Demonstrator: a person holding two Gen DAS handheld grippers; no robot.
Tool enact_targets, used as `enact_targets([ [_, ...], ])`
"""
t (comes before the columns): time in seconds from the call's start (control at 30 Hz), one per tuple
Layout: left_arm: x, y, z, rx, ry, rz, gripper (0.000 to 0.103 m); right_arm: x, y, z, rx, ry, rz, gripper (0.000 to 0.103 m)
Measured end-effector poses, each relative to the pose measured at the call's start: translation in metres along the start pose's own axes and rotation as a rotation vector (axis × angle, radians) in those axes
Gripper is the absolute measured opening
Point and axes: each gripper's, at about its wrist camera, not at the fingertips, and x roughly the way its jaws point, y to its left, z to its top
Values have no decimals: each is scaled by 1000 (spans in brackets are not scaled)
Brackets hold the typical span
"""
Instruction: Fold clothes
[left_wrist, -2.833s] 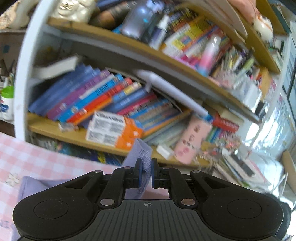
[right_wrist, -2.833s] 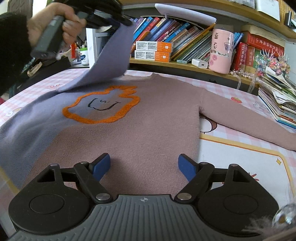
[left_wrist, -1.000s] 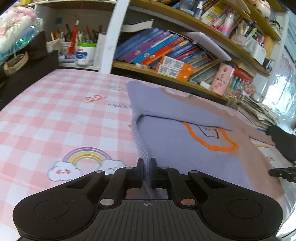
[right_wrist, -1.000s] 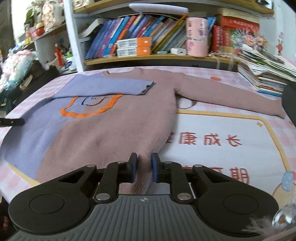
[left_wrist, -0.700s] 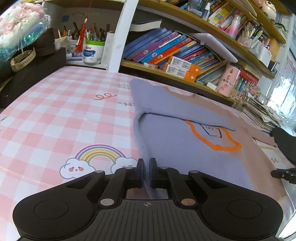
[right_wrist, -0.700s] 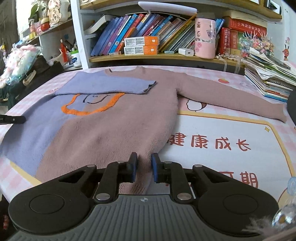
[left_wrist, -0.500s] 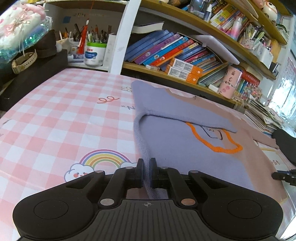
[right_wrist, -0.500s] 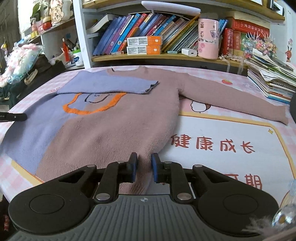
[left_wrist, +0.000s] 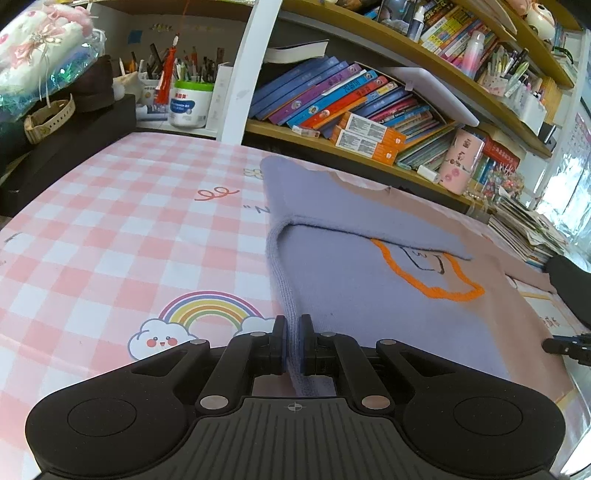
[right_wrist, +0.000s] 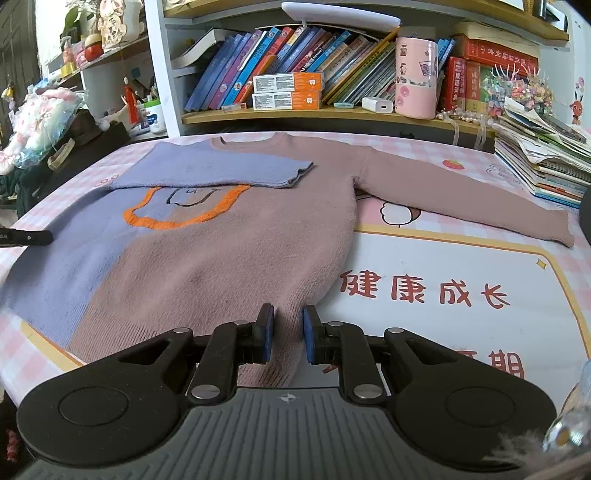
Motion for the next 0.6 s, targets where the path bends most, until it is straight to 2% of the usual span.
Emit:
enact_targets([
  [0.2,0,1,1,5,2,0,5,0,0,0,0,-3,-3,15],
  [0.27,0,1,1,12,-2,9,9,0,0,0,5,-3,-3,16],
  [0.47,-19,-16,8,114,-105,82,15,-15,-10,9,23,-51,-25,19],
  [0.6,-26,-35,11,202,-153,39,15,-24,-31,19,45,-79,-92,19],
])
